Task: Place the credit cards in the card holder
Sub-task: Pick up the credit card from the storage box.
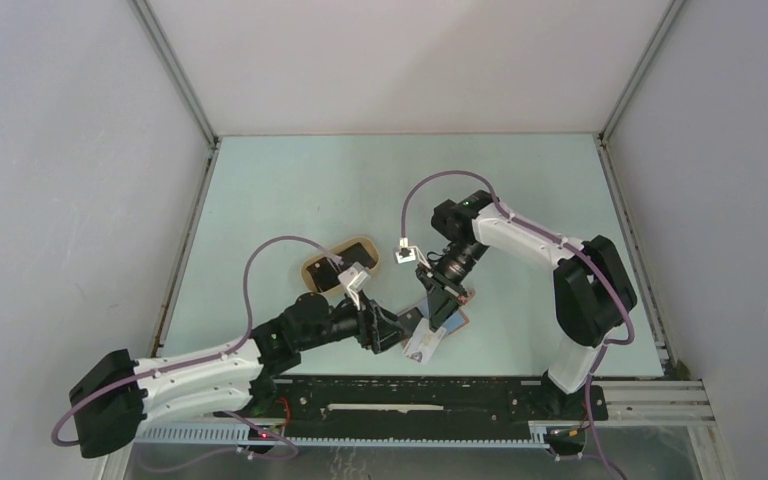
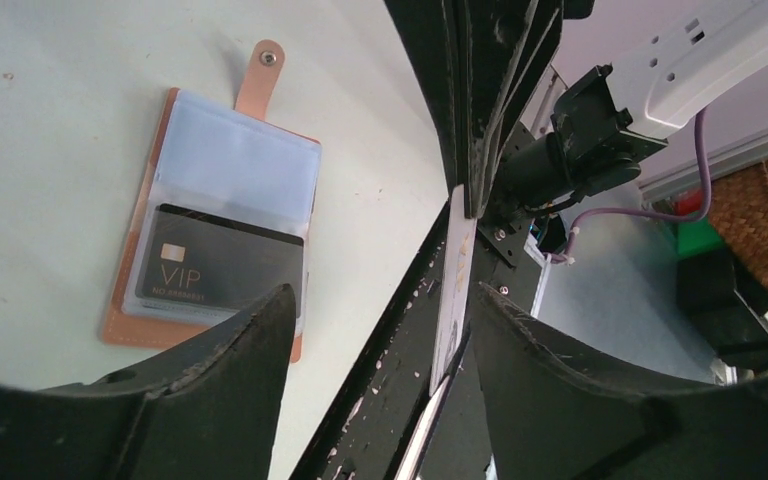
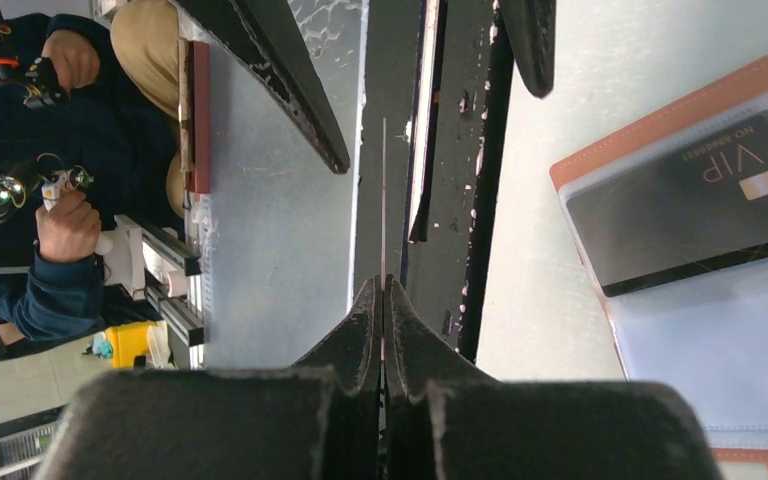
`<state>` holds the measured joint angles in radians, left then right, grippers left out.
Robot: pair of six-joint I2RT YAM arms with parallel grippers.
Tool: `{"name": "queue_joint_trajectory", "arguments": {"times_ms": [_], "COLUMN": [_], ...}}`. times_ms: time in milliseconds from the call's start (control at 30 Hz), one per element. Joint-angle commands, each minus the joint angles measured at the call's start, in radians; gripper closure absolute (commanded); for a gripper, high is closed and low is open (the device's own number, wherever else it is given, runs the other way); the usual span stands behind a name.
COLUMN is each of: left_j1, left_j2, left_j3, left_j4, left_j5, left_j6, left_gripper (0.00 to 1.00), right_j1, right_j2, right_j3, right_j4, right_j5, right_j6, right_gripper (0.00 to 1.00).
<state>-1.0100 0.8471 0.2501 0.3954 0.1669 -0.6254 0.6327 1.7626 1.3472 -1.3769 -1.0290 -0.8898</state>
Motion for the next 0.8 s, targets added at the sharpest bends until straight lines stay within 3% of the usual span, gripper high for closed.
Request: {"name": "queue_joint_trajectory", "arguments": {"times_ms": [0, 500, 767], "left_j1": [-0.01, -0.03, -0.03], "left_j2": [0.032, 0.135, 0.053], "left_j3": [0.059, 0.06, -0.009], "left_j4": [0.069, 0.183, 0.215], "left_j5": [0.031, 0.159, 0.146], "left_j6": [0.046, 0.018, -0.017], "left_gripper": [0.33, 0.52, 0.57], "right_j1": [0.02, 0.022, -0.035], "right_j2": [-0.019, -0.032, -0.065], "right_j3": [0.01, 0.01, 0.01], "right_j4": [-0.006, -0.001, -0.015], "right_j5": [0.018, 0.021, -0.012], "right_j6": [-0.028, -0.029, -0.046], "right_gripper": [1.0, 1.0, 1.0]}}
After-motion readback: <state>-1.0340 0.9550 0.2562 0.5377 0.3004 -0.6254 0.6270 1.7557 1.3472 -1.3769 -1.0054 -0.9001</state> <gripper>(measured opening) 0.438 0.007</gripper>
